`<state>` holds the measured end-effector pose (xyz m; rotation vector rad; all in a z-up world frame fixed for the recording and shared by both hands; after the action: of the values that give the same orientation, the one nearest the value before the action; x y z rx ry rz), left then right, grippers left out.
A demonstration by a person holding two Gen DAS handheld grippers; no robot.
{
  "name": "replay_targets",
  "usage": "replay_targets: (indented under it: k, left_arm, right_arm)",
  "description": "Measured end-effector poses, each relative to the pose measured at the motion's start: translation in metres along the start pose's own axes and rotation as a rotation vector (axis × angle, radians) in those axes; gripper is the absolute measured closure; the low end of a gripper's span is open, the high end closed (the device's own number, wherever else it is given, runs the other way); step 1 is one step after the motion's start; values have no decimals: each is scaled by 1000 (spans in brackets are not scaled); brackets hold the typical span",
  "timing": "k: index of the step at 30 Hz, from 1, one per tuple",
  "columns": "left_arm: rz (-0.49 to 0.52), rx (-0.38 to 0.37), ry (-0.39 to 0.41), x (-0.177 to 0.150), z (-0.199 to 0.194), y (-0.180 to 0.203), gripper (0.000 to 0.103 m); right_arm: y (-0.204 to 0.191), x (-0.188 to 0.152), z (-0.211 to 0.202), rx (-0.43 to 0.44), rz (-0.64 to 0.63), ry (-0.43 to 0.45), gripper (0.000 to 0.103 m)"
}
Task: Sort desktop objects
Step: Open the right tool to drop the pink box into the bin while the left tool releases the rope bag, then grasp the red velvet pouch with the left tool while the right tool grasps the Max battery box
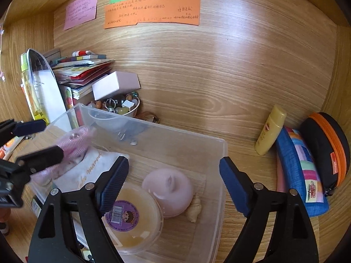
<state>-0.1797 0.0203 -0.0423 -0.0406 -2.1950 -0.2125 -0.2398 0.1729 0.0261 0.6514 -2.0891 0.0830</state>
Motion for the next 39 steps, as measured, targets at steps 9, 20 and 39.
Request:
replay_targets:
  k: [9, 20, 39]
  left_arm:
    - [-3, 50, 25, 3, -9, -6, 9]
    - [36, 110, 18, -18, -47, -8, 7]
    - [77, 25, -157, -116, -93, 33, 6]
  right_arm:
    - [7, 8, -21, 6, 43, 43, 15]
    - [6, -3, -75, 30, 62, 77, 4]
    - [-11, -86, -104, 61, 11, 26, 3]
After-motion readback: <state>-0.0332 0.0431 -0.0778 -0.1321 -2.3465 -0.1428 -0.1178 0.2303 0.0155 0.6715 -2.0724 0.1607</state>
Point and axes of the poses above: each gripper's, at about its wrist camera, not at the fingertips, and z roughly the way its jaws point, y to its right, x to its top, the point moved 5 cm from there along z, roughly the way its jaws point, and after that the axes turned 7 degrees about -z, right-handed, at the moved point
